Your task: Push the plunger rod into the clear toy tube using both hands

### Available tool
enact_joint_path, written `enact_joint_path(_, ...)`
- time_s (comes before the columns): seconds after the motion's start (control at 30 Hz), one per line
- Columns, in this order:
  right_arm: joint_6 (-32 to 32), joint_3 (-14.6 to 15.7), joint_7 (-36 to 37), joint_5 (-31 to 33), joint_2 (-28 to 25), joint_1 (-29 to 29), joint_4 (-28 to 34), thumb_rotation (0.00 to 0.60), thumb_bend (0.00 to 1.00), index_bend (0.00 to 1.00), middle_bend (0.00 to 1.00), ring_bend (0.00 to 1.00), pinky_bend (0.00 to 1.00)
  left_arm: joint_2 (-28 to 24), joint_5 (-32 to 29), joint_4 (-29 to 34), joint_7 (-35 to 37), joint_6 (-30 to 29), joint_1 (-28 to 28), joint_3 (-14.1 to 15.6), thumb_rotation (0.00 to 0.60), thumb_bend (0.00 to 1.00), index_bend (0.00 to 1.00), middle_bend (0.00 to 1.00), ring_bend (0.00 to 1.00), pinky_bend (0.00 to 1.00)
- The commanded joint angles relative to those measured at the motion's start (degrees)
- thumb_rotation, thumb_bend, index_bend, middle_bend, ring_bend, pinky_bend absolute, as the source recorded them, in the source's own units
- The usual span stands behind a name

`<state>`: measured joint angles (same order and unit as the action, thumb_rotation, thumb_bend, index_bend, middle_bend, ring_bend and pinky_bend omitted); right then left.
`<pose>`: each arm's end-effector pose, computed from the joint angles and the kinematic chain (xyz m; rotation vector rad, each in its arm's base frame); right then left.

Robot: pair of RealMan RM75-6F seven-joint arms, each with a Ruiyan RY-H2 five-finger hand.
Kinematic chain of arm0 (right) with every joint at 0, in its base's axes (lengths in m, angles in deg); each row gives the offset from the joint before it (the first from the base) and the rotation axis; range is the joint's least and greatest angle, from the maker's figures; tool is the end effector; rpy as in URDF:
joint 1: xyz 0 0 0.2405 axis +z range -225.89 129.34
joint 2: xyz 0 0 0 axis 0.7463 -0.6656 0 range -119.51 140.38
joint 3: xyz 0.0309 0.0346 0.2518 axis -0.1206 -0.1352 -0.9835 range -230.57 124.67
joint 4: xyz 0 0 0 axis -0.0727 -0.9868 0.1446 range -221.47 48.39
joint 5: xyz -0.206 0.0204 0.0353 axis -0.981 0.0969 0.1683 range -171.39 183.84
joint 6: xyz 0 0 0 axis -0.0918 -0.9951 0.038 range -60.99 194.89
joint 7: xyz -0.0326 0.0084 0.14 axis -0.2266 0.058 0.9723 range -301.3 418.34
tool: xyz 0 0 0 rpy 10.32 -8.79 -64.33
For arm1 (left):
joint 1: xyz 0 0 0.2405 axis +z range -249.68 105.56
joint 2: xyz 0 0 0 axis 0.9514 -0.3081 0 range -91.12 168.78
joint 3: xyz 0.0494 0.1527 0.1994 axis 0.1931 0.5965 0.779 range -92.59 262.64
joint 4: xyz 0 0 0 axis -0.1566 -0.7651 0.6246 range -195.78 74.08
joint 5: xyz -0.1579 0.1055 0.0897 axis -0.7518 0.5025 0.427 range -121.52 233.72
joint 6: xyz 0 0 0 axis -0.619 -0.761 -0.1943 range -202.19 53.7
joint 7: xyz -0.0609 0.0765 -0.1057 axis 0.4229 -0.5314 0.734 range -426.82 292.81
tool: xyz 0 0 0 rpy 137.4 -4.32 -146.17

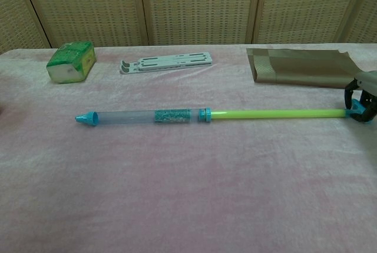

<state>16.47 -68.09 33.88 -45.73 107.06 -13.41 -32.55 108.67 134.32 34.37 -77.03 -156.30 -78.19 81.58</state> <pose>-0.3032 -0.3790 0.0115 1.4599 -0.9700 0.4991 -0.3064 0.1871 0.1223 -1.3408 -0.9751 -0.8071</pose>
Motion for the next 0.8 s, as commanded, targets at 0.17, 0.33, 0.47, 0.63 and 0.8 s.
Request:
enact_joint_path(0.17, -1.89, -0.24, 0.1, -0.81, -0.48, -0.01, 1.67, 0.6, 0.56, 0.52, 0.96, 0.95, 0.56, 0.09, 0.0, 0.05, -0.07, 0.16, -0.11, -0.02, 0.6, 0.25, 0.0, 0.0, 0.0, 0.0)
enact_joint_path(0.33, -2.01, -0.26, -1.31, 0.18, -1.3, -0.06, 3.32, 0.6, 0.56, 0.52, 0.96, 0.95, 0.56, 0.1, 0.02, 0.11, -0.21, 0.35, -0.12, 0.13, 0.6, 0.25, 0.0, 0.0, 0.0, 0.0)
enact_joint_path(0.47, -0.58, -0.05, -2.28, 2.06, -0.85, 0.0, 2.1, 0.6, 0.56, 0.52, 0.96, 0.95, 0.56, 0.02, 0.25, 0.28, -0.14, 0.25, -0.06, 0.23, 0.6, 0.25, 0.0, 0.0, 0.0, 0.0)
enact_joint_path(0.63, 0.46, 0.24, -2.23, 2.67, -0.09, 0.22, 0.64, 0.6, 0.57, 0.51, 0.96, 0.95, 0.56, 0.0, 0.4, 0.38, -0.13, 0.23, -0.06, 0.27, 0.6, 0.25, 0.0, 0.0, 0.0, 0.0)
enact_joint_path(0.8, 0.74, 0.55, -1.89, 2.25, 0.54, 0.5, -0.34, 0.6, 0.57, 0.51, 0.96, 0.95, 0.56, 0.14, 0.37, 0.35, -0.37, 0.44, -0.13, 0.34, 0.6, 0.25, 0.0, 0.0, 0.0, 0.0)
